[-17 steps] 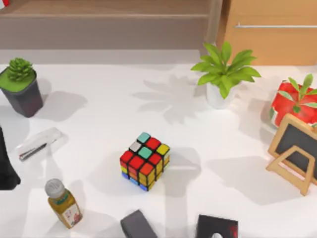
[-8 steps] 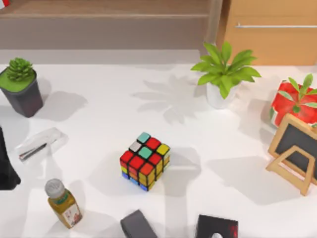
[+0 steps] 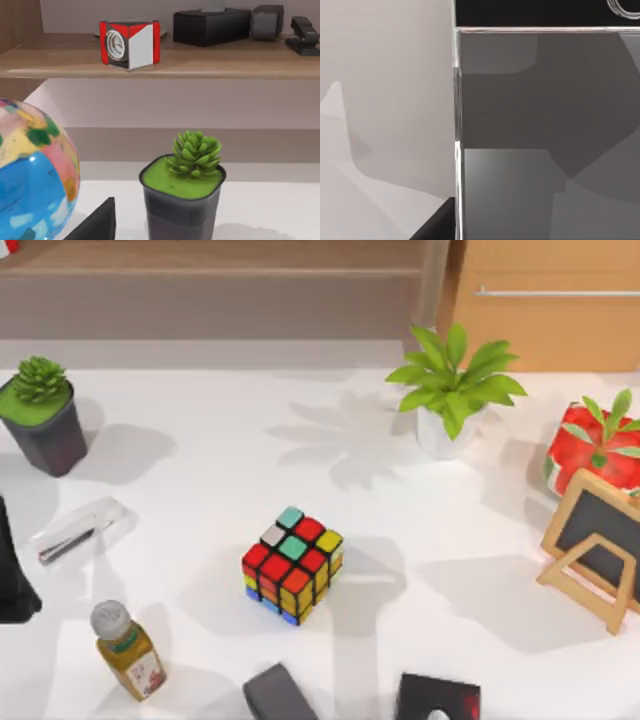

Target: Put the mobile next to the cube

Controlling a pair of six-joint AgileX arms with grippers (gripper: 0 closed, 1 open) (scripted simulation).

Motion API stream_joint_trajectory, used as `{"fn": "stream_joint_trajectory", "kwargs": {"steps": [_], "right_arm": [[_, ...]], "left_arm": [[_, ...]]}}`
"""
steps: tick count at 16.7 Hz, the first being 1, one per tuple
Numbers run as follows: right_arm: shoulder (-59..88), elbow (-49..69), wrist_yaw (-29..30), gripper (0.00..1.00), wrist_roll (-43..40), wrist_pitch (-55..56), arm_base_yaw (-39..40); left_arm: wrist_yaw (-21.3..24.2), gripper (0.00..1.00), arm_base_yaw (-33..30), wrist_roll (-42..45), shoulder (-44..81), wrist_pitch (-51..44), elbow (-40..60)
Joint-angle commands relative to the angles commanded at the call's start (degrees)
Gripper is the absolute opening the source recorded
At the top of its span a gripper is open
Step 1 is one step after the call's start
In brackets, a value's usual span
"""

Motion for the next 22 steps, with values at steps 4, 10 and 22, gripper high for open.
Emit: {"fn": "stream_joint_trajectory", "kwargs": {"steps": [4,10,22], "right_arm": [[-1.4,1.3,0.0,0.0,0.0,-2.7,0.0],[-2.4,2.4,-0.2,0.0,0.8,-2.6,0.7],[-13.9,14.9,-4.6,0.0,24.4,-5.6,24.1]], "left_arm": [[0.0,1.0,0.0,0.0,0.0,0.0,0.0],[0.0,1.0,0.0,0.0,0.0,0.0,0.0],[0.0,1.0,0.0,0.0,0.0,0.0,0.0]]}}
